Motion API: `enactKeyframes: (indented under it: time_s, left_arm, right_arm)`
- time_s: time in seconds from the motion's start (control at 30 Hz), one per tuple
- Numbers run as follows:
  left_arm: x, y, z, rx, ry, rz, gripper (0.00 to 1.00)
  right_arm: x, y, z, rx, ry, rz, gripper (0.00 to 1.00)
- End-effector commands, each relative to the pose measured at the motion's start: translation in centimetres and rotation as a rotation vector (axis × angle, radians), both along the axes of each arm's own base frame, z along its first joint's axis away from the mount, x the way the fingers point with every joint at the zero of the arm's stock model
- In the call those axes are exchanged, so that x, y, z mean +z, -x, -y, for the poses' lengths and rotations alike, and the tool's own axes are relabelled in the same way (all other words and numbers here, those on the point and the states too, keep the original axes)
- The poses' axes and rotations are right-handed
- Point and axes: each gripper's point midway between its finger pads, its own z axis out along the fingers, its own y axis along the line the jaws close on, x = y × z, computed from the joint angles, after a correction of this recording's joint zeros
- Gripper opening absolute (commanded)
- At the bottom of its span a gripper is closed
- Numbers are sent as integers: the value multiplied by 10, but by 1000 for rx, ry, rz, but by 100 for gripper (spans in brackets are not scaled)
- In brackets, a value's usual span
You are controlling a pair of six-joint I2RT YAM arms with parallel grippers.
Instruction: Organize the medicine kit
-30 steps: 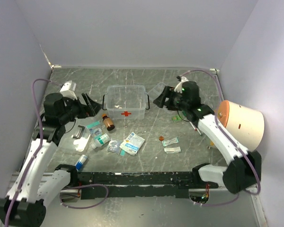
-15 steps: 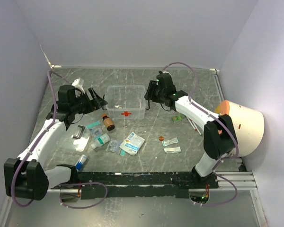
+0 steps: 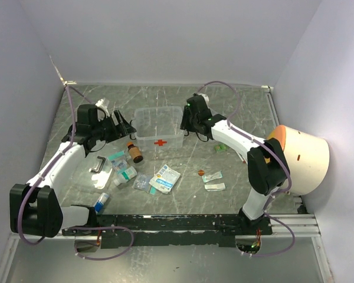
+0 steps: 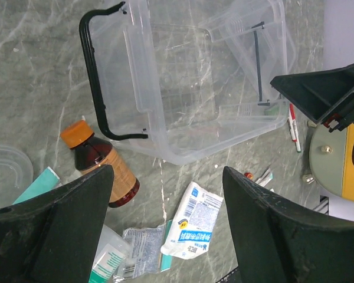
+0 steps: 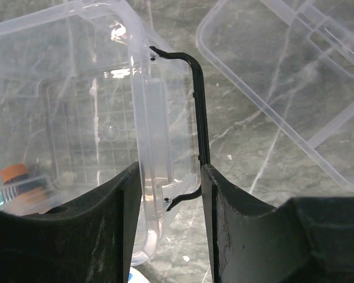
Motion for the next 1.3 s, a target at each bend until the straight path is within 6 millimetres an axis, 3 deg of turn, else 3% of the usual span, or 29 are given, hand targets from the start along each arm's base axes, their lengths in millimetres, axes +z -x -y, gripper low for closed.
enactKeyframes:
  time_s: [0.0,0.37,0.5,0.67,0.87,1.07,1.27]
  left_arm:
    - [6,1,10,-68,15,6,85]
    - [-8,3,25,-116,69,-56,81]
    - [-17,2,7,-28,-21,-75,81]
    - [-48,6,-36,214,-214,-168,82]
    - [-82,11,-9,244,-237,-235,81]
    - [-109,9,-6,271,-275,-294,77]
    - [-120,12,-3,257,-301,-329,72]
  right_arm:
    - [-6,12,32,-114,110,-9,43]
    - [2,44,76,-284,147,11,40]
    - [23,49,70,-226,107,50,50]
    - [60,54,55,-144,11,107,57]
    - [78,67,51,-115,-74,132,58]
    - [105,87,55,-109,-167,185,58]
    - [98,96,53,-81,-203,195,59]
